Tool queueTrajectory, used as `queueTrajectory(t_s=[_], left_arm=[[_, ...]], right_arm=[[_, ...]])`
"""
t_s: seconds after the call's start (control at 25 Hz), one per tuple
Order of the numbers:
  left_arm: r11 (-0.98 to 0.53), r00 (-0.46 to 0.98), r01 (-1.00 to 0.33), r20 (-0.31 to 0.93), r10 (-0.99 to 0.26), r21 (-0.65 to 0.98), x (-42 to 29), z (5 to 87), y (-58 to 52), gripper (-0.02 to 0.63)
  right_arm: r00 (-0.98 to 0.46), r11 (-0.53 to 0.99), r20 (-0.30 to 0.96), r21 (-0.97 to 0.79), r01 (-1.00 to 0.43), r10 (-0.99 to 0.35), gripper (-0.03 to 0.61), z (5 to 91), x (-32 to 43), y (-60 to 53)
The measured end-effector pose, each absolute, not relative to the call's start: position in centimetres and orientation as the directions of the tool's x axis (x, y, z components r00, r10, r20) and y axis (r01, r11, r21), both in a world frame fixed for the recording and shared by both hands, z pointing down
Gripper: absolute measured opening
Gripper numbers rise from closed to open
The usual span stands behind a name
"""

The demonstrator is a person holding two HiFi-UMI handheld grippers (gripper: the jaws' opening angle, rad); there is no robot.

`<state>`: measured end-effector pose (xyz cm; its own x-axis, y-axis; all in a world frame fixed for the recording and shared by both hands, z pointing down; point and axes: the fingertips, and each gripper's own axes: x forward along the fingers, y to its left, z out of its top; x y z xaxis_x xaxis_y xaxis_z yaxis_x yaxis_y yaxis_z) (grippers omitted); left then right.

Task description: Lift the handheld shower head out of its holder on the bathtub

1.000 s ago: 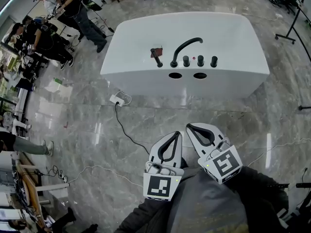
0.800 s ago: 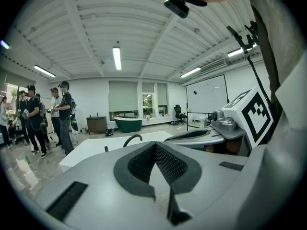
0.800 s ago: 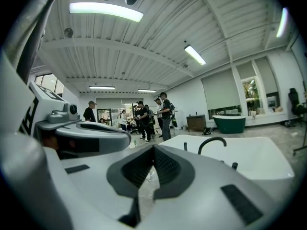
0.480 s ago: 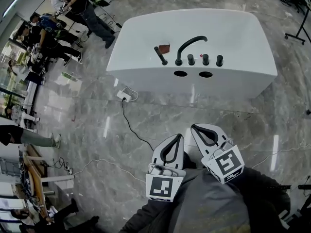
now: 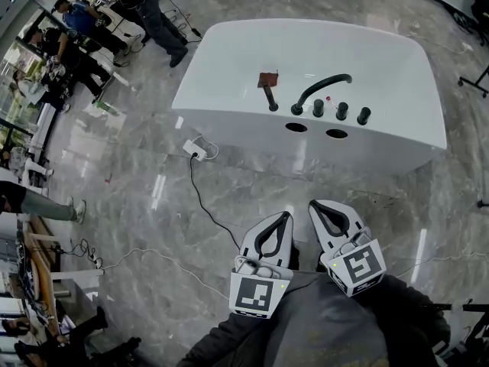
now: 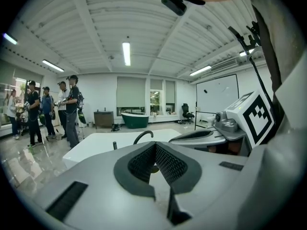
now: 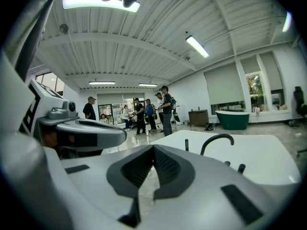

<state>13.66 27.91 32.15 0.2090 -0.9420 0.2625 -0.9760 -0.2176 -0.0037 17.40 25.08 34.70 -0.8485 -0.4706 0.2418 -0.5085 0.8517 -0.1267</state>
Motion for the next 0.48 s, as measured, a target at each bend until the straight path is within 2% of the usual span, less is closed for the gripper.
queueTrajectory(t_s=[0.48], left_arm=[[-0.258,0.262,-0.965,0.248,-0.933,0.051,7.2,33.1,22.6,0.002]], right_arm=[[-0.817,0.832,0.292,-0.11,-0.544,-0.497,0.005,35.8,11.0,20.2]])
